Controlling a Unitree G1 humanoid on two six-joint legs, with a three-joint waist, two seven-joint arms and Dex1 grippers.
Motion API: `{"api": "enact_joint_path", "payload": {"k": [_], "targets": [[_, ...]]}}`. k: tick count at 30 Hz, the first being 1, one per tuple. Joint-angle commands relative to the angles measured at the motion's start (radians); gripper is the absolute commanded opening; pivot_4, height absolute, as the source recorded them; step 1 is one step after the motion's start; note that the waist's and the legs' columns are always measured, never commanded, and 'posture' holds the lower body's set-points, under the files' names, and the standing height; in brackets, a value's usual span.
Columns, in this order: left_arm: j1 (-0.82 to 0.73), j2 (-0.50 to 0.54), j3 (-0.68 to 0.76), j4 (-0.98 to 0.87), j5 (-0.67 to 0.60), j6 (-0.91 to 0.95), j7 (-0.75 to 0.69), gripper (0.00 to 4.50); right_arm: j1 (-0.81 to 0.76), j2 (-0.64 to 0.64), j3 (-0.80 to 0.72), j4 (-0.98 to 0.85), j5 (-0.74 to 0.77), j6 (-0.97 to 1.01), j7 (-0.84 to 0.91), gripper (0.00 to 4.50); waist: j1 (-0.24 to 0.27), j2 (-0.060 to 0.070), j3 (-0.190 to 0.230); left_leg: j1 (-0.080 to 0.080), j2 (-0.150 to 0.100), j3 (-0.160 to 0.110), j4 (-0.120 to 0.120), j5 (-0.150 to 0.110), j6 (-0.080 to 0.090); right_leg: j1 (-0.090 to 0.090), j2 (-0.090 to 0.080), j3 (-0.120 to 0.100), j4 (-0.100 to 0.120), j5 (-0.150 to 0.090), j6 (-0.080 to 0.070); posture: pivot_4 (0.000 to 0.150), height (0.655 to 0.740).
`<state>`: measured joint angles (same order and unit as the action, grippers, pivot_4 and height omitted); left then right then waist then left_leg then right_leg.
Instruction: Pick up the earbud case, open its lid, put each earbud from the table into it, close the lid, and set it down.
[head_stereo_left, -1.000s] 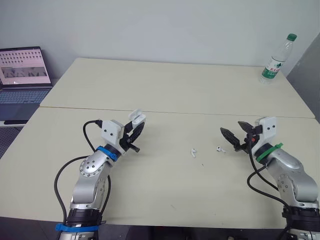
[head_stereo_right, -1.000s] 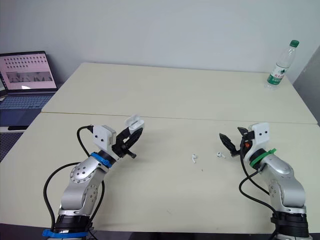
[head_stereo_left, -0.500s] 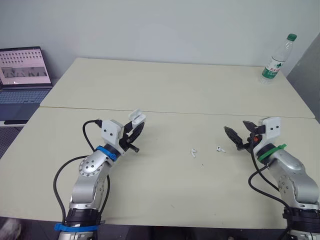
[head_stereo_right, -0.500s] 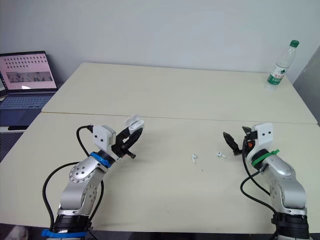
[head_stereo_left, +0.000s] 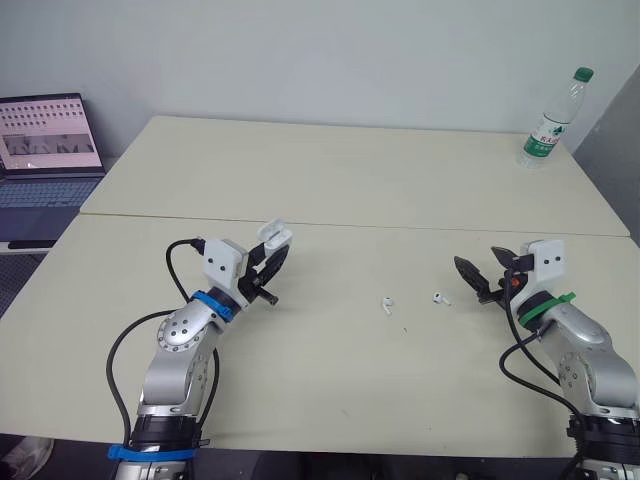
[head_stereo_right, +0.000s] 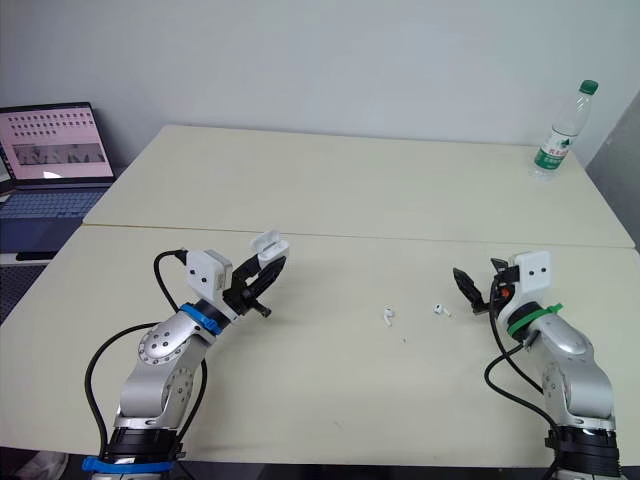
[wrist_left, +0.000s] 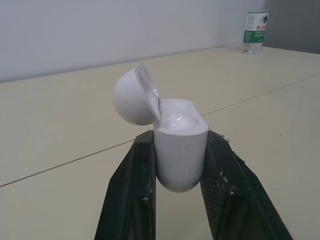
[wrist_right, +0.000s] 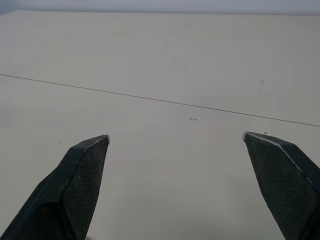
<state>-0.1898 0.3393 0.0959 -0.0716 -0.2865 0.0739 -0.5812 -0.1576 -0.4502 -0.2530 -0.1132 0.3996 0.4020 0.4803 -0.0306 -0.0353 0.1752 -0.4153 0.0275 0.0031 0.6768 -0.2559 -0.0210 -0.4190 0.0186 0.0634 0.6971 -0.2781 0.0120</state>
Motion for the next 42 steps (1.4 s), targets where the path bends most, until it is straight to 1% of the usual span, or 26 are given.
{"api": "enact_joint_path", "payload": {"k": [1,9,15,42], "targets": [[-0.017,0.01,0.009,-0.027,-0.008,-0.026,-0.006,0.81,-0.007,-0.018,-0.025,-0.013,-0.003,-0.031,0.005,4.48,0.0,0.0,0.0,0.0,0.0,0.0,0.0,0.0,0.0,0.0,0.0,0.0,0.0,0.0,0.0,0.15,0.74],[-0.015,0.008,0.007,-0.028,-0.008,-0.027,-0.006,0.81,-0.015,-0.027,-0.015,-0.017,-0.005,-0.027,0.015,4.48,0.0,0.0,0.0,0.0,0.0,0.0,0.0,0.0,0.0,0.0,0.0,0.0,0.0,0.0,0.0,0.15,0.74],[-0.009,0.006,0.007,-0.03,-0.009,-0.029,-0.005,0.81,-0.008,-0.033,0.008,-0.054,0.0,-0.007,0.036,4.48,0.0,0.0,0.0,0.0,0.0,0.0,0.0,0.0,0.0,0.0,0.0,0.0,0.0,0.0,0.0,0.15,0.74],[-0.006,0.008,0.007,-0.039,-0.013,-0.028,-0.004,0.81,-0.024,-0.023,0.014,-0.028,-0.004,-0.025,0.045,4.48,0.0,0.0,0.0,0.0,0.0,0.0,0.0,0.0,0.0,0.0,0.0,0.0,0.0,0.0,0.0,0.15,0.74]]}}
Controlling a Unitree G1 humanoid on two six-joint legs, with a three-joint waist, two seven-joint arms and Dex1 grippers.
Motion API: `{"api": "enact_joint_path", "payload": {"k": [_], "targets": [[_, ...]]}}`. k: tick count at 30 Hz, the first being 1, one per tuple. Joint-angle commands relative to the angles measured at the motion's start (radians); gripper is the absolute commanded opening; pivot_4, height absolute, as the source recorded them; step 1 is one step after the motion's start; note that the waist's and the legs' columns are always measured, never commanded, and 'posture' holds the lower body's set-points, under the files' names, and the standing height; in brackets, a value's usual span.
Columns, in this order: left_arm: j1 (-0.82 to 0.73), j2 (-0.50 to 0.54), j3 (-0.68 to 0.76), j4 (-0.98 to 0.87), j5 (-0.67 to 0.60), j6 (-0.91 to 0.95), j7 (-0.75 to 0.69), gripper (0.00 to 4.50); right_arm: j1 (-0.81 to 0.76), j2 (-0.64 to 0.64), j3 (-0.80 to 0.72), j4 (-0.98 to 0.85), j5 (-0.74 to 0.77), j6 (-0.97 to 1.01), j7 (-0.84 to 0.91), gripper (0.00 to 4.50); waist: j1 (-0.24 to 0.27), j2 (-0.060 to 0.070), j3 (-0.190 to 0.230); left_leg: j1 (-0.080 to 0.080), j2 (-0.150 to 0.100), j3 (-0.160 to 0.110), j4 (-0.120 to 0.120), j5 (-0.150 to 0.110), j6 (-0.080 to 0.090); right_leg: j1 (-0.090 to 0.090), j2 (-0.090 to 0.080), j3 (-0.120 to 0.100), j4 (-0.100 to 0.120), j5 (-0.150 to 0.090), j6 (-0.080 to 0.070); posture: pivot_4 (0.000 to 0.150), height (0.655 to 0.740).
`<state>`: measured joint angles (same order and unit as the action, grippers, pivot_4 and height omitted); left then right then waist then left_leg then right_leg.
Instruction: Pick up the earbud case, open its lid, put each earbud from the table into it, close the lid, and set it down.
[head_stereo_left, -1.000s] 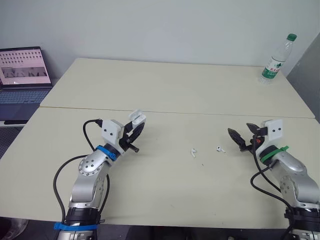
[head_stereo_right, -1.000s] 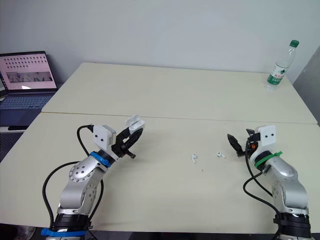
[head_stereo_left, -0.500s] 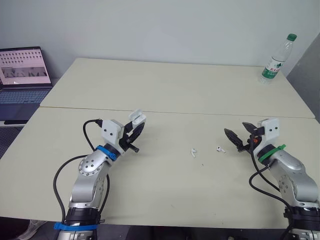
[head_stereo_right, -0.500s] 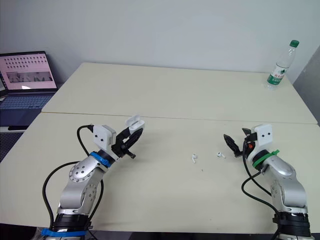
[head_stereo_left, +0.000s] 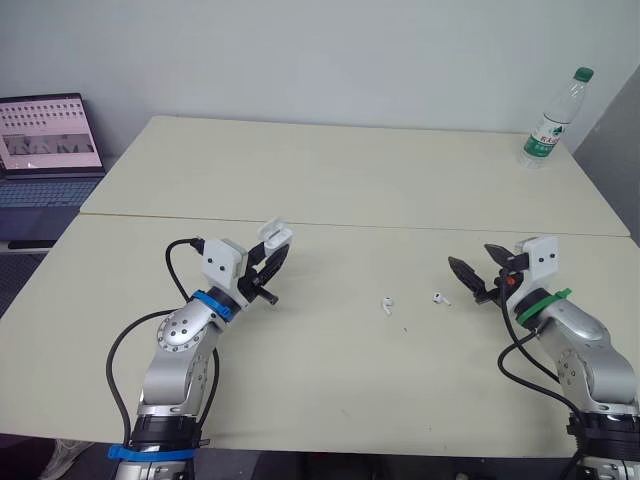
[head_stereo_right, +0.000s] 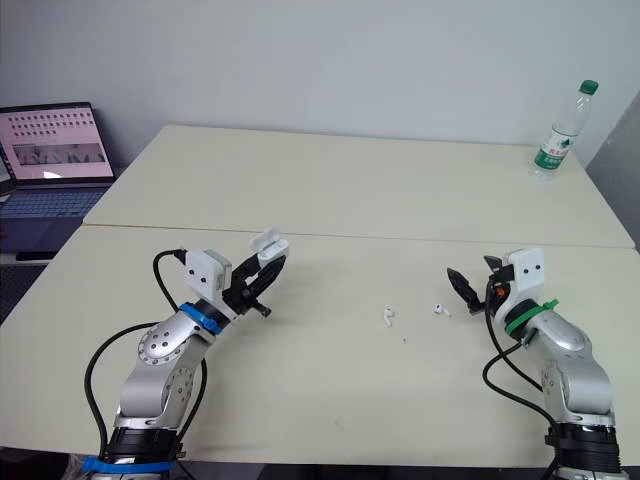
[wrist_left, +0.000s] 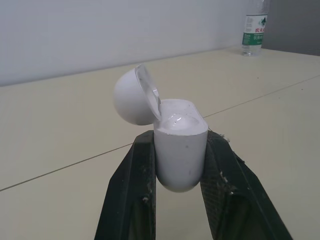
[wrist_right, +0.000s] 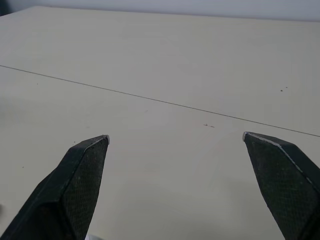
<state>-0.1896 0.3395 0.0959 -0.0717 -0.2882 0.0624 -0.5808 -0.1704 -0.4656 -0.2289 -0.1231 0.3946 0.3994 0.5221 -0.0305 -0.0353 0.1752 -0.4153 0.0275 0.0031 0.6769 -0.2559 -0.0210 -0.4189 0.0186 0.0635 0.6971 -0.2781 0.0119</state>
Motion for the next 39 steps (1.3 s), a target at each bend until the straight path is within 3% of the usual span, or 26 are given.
{"api": "enact_joint_path", "payload": {"k": [1,39], "targets": [[-0.005,0.008,0.007,-0.04,-0.011,-0.016,-0.004,0.81,-0.01,-0.007,-0.011,-0.02,0.001,-0.023,0.003,4.48,0.0,0.0,0.0,0.0,0.0,0.0,0.0,0.0,0.0,0.0,0.0,0.0,0.0,0.0,0.0,0.15,0.74],[0.035,0.006,-0.004,-0.09,-0.016,0.009,-0.003,0.81,0.027,-0.017,-0.02,-0.045,0.003,-0.026,0.012,4.48,0.0,0.0,0.0,0.0,0.0,0.0,0.0,0.0,0.0,0.0,0.0,0.0,0.0,0.0,0.0,0.15,0.74]]}}
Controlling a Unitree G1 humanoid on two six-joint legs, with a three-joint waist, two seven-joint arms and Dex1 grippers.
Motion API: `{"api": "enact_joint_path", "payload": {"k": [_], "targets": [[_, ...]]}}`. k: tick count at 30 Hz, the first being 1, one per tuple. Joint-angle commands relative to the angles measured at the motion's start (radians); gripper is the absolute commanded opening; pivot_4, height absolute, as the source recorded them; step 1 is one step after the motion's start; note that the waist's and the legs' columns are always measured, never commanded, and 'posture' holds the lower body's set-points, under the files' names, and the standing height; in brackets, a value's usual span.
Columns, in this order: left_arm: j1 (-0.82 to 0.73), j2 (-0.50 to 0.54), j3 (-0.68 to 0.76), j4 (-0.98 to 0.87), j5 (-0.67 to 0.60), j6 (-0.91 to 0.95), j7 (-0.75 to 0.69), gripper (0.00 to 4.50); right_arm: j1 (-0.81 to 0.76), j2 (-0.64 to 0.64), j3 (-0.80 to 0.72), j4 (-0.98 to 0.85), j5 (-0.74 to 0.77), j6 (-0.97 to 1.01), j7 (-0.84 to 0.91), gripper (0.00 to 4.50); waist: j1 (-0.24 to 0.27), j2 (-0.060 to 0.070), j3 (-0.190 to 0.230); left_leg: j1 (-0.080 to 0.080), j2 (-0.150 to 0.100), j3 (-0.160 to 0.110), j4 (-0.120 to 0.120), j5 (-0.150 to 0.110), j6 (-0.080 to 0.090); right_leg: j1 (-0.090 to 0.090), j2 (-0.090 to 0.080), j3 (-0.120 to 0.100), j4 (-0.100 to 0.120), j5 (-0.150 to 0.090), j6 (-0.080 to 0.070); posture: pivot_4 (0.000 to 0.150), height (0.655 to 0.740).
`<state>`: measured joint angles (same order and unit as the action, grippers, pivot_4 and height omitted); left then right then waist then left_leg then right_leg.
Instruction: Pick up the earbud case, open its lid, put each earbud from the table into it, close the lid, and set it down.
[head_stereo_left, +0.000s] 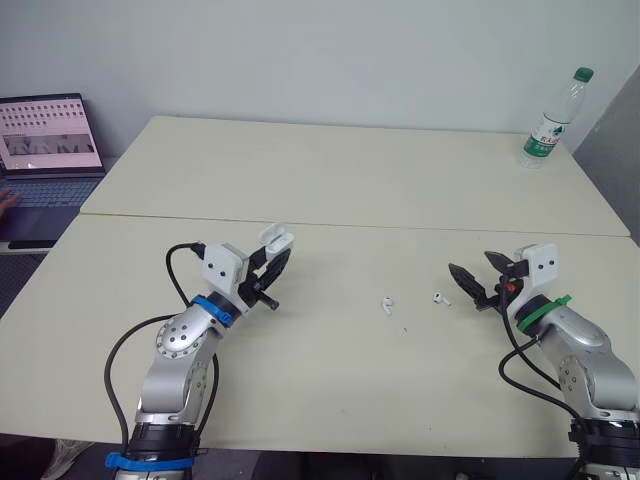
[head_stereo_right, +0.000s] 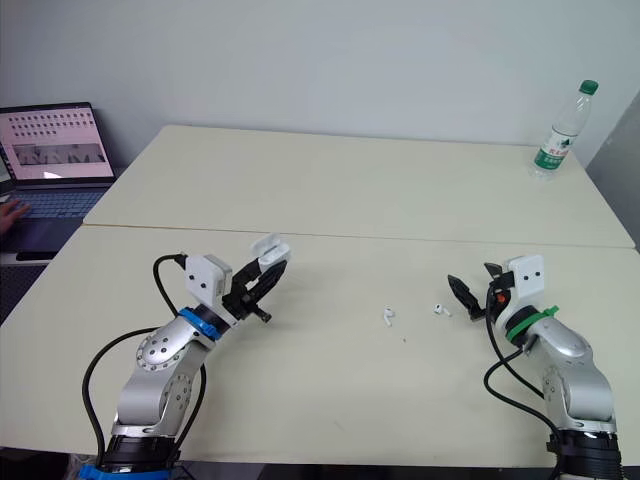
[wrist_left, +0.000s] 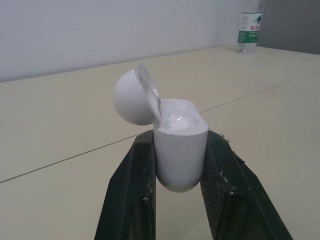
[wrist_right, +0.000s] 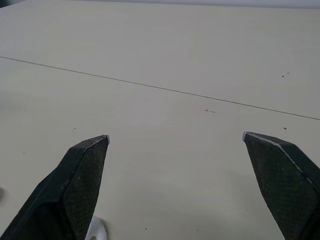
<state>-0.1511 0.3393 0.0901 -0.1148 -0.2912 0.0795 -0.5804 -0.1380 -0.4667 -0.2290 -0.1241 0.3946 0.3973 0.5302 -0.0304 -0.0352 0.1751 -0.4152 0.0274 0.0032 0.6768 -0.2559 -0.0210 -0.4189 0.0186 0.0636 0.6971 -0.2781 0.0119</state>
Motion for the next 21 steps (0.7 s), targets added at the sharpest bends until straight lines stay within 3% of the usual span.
{"api": "enact_joint_path", "payload": {"k": [1,21], "targets": [[-0.004,0.006,0.002,-0.047,-0.014,-0.008,-0.004,0.81,-0.006,-0.015,-0.02,-0.045,0.003,-0.024,0.003,4.48,0.0,0.0,0.0,0.0,0.0,0.0,0.0,0.0,0.0,0.0,0.0,0.0,0.0,0.0,0.0,0.15,0.74],[0.002,0.007,0.006,-0.049,-0.016,-0.008,-0.002,0.81,-0.001,-0.017,-0.021,-0.051,0.004,-0.016,-0.002,4.48,0.0,0.0,0.0,0.0,0.0,0.0,0.0,0.0,0.0,0.0,0.0,0.0,0.0,0.0,0.0,0.15,0.74]]}}
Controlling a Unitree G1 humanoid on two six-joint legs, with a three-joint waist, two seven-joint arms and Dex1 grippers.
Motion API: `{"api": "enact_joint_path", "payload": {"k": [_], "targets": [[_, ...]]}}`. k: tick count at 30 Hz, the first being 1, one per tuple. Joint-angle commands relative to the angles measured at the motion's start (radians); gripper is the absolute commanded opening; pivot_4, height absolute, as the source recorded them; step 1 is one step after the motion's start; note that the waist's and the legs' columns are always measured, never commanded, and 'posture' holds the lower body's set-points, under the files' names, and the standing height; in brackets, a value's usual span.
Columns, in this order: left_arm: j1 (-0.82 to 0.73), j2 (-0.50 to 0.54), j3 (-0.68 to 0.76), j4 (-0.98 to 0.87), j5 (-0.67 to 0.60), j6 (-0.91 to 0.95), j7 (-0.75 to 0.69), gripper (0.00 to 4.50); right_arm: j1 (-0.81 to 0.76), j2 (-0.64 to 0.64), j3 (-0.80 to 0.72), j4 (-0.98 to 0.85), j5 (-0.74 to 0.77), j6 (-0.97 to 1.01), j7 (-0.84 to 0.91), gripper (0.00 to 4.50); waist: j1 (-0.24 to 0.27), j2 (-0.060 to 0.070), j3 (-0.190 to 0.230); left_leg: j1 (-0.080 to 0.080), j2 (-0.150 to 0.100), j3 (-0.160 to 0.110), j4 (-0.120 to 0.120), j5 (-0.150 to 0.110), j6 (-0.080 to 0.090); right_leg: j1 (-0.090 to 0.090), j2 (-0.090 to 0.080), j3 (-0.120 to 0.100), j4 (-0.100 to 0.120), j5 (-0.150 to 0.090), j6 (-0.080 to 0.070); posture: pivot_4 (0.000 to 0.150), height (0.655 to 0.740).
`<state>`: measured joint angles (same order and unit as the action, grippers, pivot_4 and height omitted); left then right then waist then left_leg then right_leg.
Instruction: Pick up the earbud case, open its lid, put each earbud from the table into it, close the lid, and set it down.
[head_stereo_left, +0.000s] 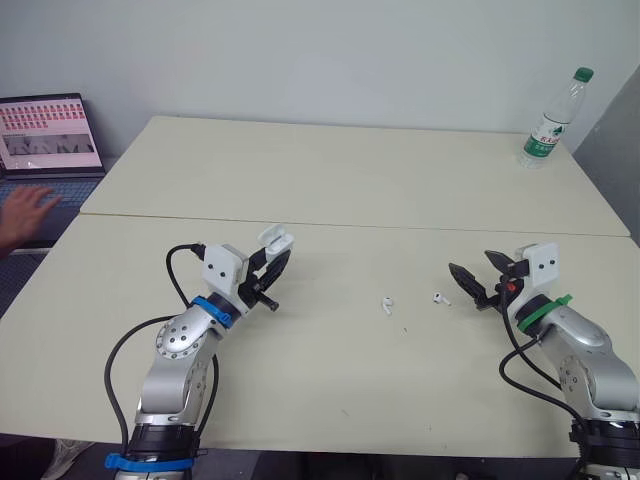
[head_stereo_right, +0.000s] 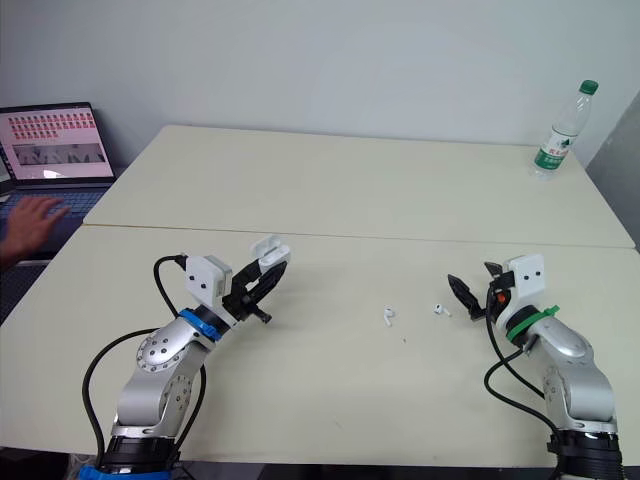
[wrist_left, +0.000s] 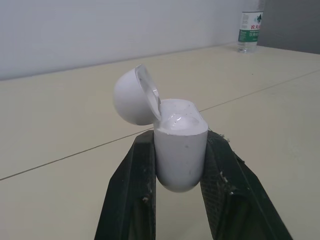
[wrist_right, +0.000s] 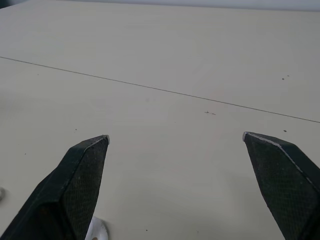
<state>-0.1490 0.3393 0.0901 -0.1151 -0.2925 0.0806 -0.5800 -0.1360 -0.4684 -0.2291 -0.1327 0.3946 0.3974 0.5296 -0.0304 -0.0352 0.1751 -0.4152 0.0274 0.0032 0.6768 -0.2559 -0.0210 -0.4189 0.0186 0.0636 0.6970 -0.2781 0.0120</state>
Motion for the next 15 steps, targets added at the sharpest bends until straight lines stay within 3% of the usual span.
{"api": "enact_joint_path", "payload": {"k": [1,8,15], "targets": [[-0.003,0.007,0.006,-0.046,-0.014,-0.009,-0.003,0.81,-0.003,-0.015,-0.021,-0.043,0.004,-0.016,-0.002,4.48,0.0,0.0,0.0,0.0,0.0,0.0,0.0,0.0,0.0,0.0,0.0,0.0,0.0,0.0,0.0,0.15,0.74],[-0.001,0.01,0.005,-0.049,-0.016,-0.007,-0.008,0.81,0.003,-0.05,-0.005,-0.088,0.007,0.034,0.014,4.48,0.0,0.0,0.0,0.0,0.0,0.0,0.0,0.0,0.0,0.0,0.0,0.0,0.0,0.0,0.0,0.15,0.74],[0.005,0.018,0.003,-0.052,-0.022,-0.007,-0.022,0.81,-0.029,-0.184,0.087,-0.266,0.08,0.292,0.074,4.48,0.0,0.0,0.0,0.0,0.0,0.0,0.0,0.0,0.0,0.0,0.0,0.0,0.0,0.0,0.0,0.15,0.74]]}}
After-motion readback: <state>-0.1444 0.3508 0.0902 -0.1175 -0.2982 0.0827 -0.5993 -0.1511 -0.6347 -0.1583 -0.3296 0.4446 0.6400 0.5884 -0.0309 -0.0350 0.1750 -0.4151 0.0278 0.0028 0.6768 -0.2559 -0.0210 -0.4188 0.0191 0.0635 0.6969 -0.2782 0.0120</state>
